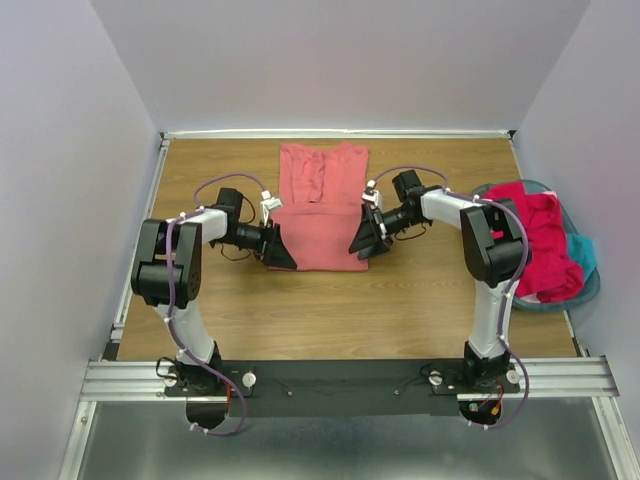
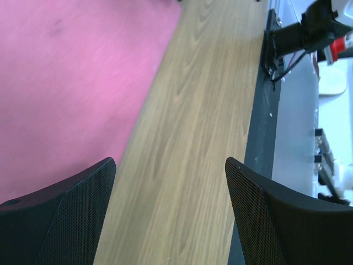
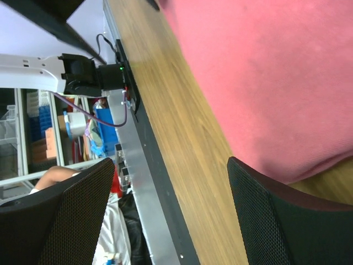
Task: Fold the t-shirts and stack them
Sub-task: Grab one side of the 2/3 rectangular tshirt with both arms, then fold the long partially folded tshirt into a neat square
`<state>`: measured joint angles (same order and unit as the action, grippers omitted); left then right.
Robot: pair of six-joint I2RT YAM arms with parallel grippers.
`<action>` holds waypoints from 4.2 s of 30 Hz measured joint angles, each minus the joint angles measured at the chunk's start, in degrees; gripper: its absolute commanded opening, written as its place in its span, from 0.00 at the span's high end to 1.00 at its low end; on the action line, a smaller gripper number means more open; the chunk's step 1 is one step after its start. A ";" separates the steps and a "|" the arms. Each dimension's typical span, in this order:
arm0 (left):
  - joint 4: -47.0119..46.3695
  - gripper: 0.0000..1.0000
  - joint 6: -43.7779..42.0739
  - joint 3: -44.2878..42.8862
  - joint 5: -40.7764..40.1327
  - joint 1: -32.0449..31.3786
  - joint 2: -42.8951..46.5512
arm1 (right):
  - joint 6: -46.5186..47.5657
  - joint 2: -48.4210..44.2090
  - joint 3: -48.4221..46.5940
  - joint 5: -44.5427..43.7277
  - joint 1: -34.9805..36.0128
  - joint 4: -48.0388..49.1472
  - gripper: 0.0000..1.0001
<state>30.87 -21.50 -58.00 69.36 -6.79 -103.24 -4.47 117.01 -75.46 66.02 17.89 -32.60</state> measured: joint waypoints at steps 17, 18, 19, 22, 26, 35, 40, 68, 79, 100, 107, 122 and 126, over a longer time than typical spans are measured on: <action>-1.64 0.12 3.65 0.24 0.55 6.95 -5.60 | 2.23 4.04 -0.55 -3.58 -0.22 -1.68 0.20; -1.66 0.12 3.26 0.24 -0.68 7.06 -4.37 | 2.97 3.65 -0.87 -4.37 -0.24 -2.14 0.22; -1.62 0.12 2.40 0.20 -2.69 7.21 -1.16 | 4.39 2.62 -1.49 -5.75 -0.26 -2.95 0.24; -1.53 0.12 -0.13 -0.90 -6.75 7.32 6.47 | 7.26 -1.01 -3.17 -8.92 -0.26 -4.33 0.30; -2.43 0.27 -7.87 -1.99 -13.38 7.19 18.03 | 14.34 -10.34 -4.46 -16.94 0.98 -5.42 0.41; -5.92 0.48 -30.69 12.04 -30.16 -5.18 32.65 | 29.11 -18.60 2.49 -41.31 16.81 -3.45 0.53; -8.00 0.48 -38.53 21.81 -36.50 -12.15 34.88 | 33.07 -18.27 8.41 -49.57 20.35 -0.70 0.54; -17.05 0.75 -49.79 22.80 -46.45 -13.55 23.96 | 39.10 -14.95 13.97 -57.59 21.59 11.02 0.86; -17.09 1.00 -47.17 19.21 -46.60 -13.60 22.45 | 38.64 -15.10 14.08 -58.95 21.68 11.52 1.00; -15.34 0.69 -48.74 17.94 -46.60 -13.60 18.93 | 38.51 -15.10 14.03 -58.95 21.49 11.50 1.00; -15.93 1.00 -48.15 17.09 -46.97 -13.60 17.57 | 38.10 -15.10 13.99 -58.88 21.05 11.43 0.99; -3.48 1.00 -45.00 2.49 -44.87 -14.25 23.43 | 42.05 -18.60 3.21 -55.76 14.29 -2.60 0.99; 3.30 1.00 -45.57 2.67 -44.50 -15.96 26.51 | 43.01 -21.40 3.43 -52.98 14.58 -8.13 1.00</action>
<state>34.17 -67.07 -55.33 24.86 -22.74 -76.73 38.54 95.61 -72.03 13.04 32.47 -40.73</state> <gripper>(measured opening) 0.012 0.012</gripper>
